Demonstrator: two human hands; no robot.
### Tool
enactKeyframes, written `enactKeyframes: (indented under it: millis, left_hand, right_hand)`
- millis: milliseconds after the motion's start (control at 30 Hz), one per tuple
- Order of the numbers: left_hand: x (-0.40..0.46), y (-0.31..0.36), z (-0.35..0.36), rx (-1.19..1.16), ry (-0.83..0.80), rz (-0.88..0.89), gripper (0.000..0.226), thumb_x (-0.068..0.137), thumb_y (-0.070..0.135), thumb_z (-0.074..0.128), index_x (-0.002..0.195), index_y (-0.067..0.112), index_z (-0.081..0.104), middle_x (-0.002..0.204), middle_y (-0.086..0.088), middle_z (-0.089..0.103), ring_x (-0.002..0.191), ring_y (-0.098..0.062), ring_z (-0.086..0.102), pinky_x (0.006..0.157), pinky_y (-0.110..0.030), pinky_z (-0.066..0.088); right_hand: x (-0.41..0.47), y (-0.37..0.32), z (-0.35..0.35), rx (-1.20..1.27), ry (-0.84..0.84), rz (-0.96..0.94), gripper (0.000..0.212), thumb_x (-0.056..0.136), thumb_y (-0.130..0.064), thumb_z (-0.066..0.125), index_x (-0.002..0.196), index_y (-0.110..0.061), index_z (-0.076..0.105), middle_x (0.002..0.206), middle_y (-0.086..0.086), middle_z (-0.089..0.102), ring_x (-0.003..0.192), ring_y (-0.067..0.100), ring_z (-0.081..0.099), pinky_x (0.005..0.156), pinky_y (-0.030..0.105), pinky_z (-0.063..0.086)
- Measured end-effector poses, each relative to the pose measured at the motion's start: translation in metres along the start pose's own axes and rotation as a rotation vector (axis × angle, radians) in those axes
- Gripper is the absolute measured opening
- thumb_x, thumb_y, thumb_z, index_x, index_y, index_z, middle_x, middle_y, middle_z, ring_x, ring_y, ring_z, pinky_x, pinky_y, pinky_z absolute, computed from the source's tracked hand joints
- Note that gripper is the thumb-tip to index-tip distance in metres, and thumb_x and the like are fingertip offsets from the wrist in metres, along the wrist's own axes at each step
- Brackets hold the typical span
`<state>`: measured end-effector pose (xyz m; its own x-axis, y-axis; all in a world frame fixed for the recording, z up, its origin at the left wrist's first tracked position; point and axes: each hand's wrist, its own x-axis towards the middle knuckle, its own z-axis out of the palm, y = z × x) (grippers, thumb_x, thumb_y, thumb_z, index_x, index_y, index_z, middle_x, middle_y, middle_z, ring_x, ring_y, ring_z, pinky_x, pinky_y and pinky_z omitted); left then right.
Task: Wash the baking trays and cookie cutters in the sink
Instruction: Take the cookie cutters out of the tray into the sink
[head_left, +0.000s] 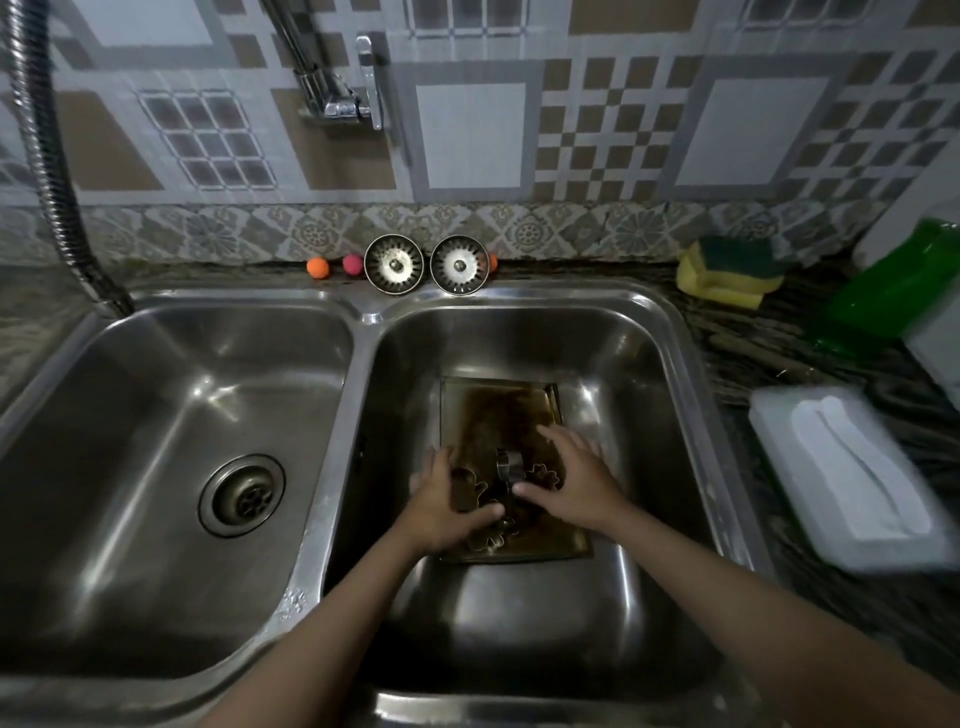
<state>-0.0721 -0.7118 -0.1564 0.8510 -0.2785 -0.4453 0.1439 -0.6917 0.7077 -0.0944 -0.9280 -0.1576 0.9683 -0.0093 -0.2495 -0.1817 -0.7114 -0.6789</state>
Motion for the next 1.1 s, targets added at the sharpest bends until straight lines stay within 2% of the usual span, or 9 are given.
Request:
enactKeyframes:
  millis: [100,200,333,500,633,733,833,967,1100]
  left_hand:
    - [-0.006,0.002,0.000,0.293,-0.022,0.086,0.130,0.055,0.052,0.084,0.150,0.027,-0.001,0.159,-0.004,-0.012,0.145,-0.030,-0.004,0.118,-0.052,0.011]
    - [-0.008,0.000,0.004,0.457,-0.012,0.095,0.133,0.053,0.052,0.084,0.150,0.027,-0.003,0.157,-0.002,-0.019,0.145,-0.029,-0.007,0.118,-0.052,0.001]
    - [-0.013,-0.002,0.006,0.503,0.002,0.162,0.125,0.056,0.055,0.081,0.150,0.026,0.005,0.159,0.004,0.001,0.144,-0.022,-0.001,0.117,-0.054,0.001]
    - [-0.013,0.006,0.003,0.659,-0.026,0.194,0.121,0.058,0.058,0.078,0.150,0.024,0.008,0.155,0.003,0.017,0.143,-0.022,0.008,0.116,-0.054,-0.001]
    - [-0.010,0.011,0.003,0.744,-0.047,0.235,0.118,0.058,0.058,0.078,0.149,0.023,0.012,0.150,0.001,0.027,0.137,-0.024,0.024,0.113,-0.043,0.020]
    - [-0.011,0.013,0.003,0.754,-0.041,0.229,0.108,0.058,0.059,0.077,0.145,0.026,0.022,0.144,0.001,0.034,0.131,-0.024,0.033,0.106,-0.039,0.028]
    - [-0.013,0.012,0.002,0.806,-0.048,0.222,0.100,0.057,0.062,0.076,0.140,0.029,0.030,0.138,0.000,0.039,0.126,-0.025,0.037,0.104,-0.040,0.027]
    - [-0.014,0.014,0.000,0.840,-0.096,0.198,0.094,0.059,0.061,0.075,0.139,0.030,0.036,0.137,0.000,0.041,0.125,-0.026,0.036,0.102,-0.040,0.027]
    - [-0.014,0.015,0.000,0.840,-0.117,0.184,0.085,0.059,0.060,0.075,0.134,0.033,0.044,0.136,0.001,0.042,0.124,-0.028,0.035,0.100,-0.042,0.028]
  right_hand:
    - [0.008,-0.007,0.000,-0.161,-0.280,-0.056,0.114,0.061,-0.060,0.078,0.148,-0.046,0.004,0.159,-0.007,0.008,0.144,0.025,0.010,0.114,0.049,0.022]
    - [0.015,-0.010,0.003,-0.212,-0.401,-0.076,0.120,0.056,-0.060,0.081,0.146,-0.050,0.002,0.159,-0.006,0.011,0.144,0.026,0.016,0.113,0.050,0.027]
    - [0.011,-0.009,0.002,-0.279,-0.464,-0.118,0.123,0.053,-0.058,0.083,0.148,-0.045,0.005,0.159,-0.006,0.007,0.145,0.026,0.012,0.114,0.049,0.025]
    - [0.006,-0.005,0.013,-0.407,-0.419,-0.153,0.123,0.053,-0.054,0.084,0.148,-0.044,0.006,0.157,-0.007,0.013,0.139,0.026,0.021,0.109,0.049,0.034]
    - [0.005,-0.004,0.017,-0.399,-0.388,-0.159,0.111,0.055,-0.052,0.083,0.145,-0.041,0.020,0.148,-0.008,0.024,0.130,0.023,0.030,0.103,0.046,0.040]
    - [0.002,-0.001,0.018,-0.331,-0.377,-0.157,0.103,0.055,-0.050,0.084,0.142,-0.040,0.029,0.142,-0.009,0.028,0.127,0.021,0.034,0.101,0.044,0.042]
    - [-0.003,0.002,0.018,-0.261,-0.365,-0.161,0.096,0.056,-0.047,0.085,0.138,-0.038,0.036,0.138,-0.011,0.031,0.122,0.017,0.037,0.099,0.040,0.045]
    - [-0.010,0.007,0.016,-0.147,-0.329,-0.175,0.076,0.062,-0.037,0.086,0.129,-0.031,0.050,0.127,-0.011,0.039,0.104,0.010,0.053,0.085,0.027,0.051]
    - [-0.015,0.005,0.014,-0.076,-0.290,-0.176,0.063,0.064,-0.032,0.085,0.121,-0.030,0.058,0.122,-0.009,0.042,0.101,0.014,0.057,0.086,0.031,0.053]
